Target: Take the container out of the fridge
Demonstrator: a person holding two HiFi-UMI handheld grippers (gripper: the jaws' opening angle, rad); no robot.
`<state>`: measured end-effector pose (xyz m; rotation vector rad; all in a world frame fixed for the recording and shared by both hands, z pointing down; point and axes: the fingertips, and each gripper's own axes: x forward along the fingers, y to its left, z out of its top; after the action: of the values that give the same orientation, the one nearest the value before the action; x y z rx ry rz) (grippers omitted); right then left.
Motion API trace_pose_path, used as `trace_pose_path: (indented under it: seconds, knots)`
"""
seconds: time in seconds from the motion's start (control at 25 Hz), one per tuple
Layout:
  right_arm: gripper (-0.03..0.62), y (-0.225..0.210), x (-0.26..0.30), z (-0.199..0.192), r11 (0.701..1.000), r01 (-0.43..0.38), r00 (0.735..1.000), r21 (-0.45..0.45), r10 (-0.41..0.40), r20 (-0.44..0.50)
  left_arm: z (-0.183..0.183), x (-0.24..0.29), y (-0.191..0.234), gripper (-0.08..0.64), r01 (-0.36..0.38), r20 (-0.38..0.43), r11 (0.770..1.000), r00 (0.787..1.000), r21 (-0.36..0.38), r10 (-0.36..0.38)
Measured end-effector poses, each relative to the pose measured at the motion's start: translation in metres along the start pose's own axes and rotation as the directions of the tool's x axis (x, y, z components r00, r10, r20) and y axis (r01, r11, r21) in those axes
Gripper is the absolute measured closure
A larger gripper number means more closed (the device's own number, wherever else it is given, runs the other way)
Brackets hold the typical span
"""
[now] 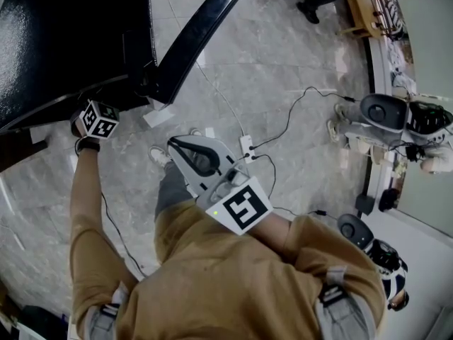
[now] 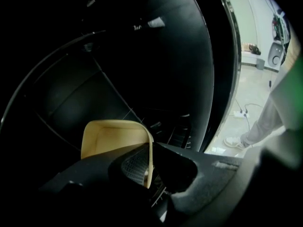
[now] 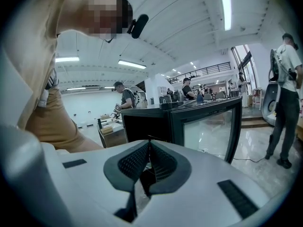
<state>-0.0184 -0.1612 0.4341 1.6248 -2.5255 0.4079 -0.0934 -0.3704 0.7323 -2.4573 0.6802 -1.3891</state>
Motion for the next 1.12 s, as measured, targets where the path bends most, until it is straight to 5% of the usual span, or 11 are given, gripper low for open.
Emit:
trace_pose_path:
  seconds: [0.68,1.12]
  knots:
    - [0.589,0.005,-0.031,0.032,0.997,-0.06,0.995,-0.043,0.063,0.077,0.041,-0.056,-0.012,0.543,-0.047,0.12,0.989,0.991,-0.144,0.064]
    - [0.589,0.01,-0.059,0.068,0.983,-0.146,0.977,-0.107,0.16,0.139,0.065,-0.11,-0.023,0.543,-0.105,0.144,0.938,0.977,-0.331,0.16]
